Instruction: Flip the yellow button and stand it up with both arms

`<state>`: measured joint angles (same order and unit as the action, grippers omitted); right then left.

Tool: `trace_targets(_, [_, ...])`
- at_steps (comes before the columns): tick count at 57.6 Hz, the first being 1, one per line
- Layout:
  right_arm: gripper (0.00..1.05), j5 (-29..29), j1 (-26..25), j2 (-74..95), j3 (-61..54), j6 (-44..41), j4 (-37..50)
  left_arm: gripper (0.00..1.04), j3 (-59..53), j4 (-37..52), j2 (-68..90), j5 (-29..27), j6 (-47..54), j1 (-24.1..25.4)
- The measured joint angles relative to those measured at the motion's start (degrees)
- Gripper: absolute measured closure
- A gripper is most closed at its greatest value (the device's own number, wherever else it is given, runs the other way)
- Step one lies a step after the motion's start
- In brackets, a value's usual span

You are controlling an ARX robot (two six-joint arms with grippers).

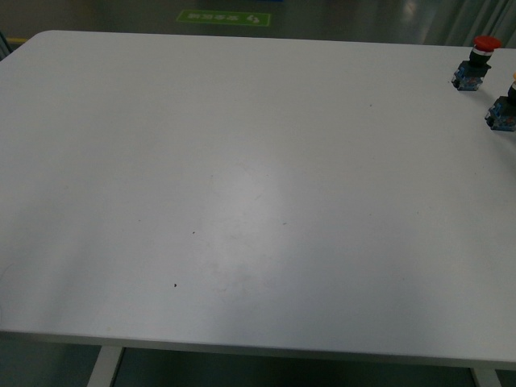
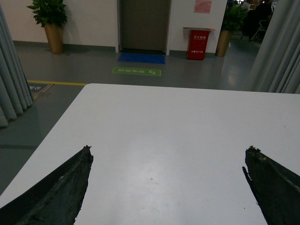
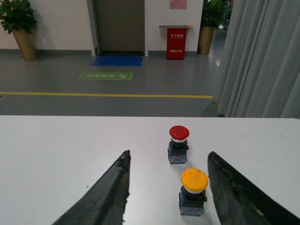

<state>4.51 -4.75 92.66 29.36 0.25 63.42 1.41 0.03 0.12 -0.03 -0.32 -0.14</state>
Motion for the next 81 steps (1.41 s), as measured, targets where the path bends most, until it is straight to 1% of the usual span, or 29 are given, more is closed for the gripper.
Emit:
trace_targets(2, [0.73, -0.17, 0.37, -1.42, -2.08, -0.02, 0.39, 0.07, 0.0, 0.0, 0.0, 0.0, 0.0, 0.0])
trace_targets(3, [0.75, -0.22, 0.46, -1.51, -2.62, 0.0, 0.83, 0.07, 0.0, 0.0, 0.0, 0.0, 0.02, 0.0])
trace_targets(6, [0.86, -0.55, 0.83, -2.4, -5.97, -0.02, 3.63, 0.07, 0.0, 0.0, 0.0, 0.02, 0.02, 0.0])
trace_targets(7, [0.91, -0.7, 0.96, -3.04, -7.5, -0.04, 3.8, 0.07, 0.0, 0.0, 0.0, 0.0, 0.02, 0.0])
trace_targets(10, [1.02, -1.29, 1.22, -5.18, -10.64, -0.28, 3.78, 0.07, 0.0, 0.0, 0.0, 0.0, 0.0, 0.0])
trace_targets(13, [1.01, -2.08, 1.73, -8.37, -13.14, -0.22, 3.43, 0.07, 0.0, 0.0, 0.0, 0.0, 0.0, 0.0])
trace_targets(15, [1.01, -4.33, 3.19, -10.84, -14.75, -0.22, 2.93, 0.07, 0.0, 0.0, 0.0, 0.0, 0.02, 0.0])
trace_targets(20, [1.01, -4.26, 4.63, -16.2, -18.27, -0.22, 1.01, 0.07, 0.0, 0.0, 0.0, 0.02, 0.02, 0.0])
trace_targets(34, [1.01, -4.48, 4.68, -26.69, -23.34, -0.22, -4.57, 0.07, 0.0, 0.0, 0.0, 0.02, 0.02, 0.0])
trace_targets(40, [1.01, -4.46, 4.7, -33.2, -25.4, -0.22, -8.98, 0.07, 0.0, 0.0, 0.0, 0.0, 0.02, 0.0])
trace_targets(57, [1.01, -4.46, 4.7, -47.76, -28.3, -0.22, -20.57, 0.07, 0.0, 0.0, 0.0, 0.0, 0.0, 0.0])
trace_targets(81, [1.01, -4.48, 4.7, -63.36, -29.09, -0.22, -34.49, 0.07, 0.0, 0.0, 0.0, 0.0, 0.02, 0.0])
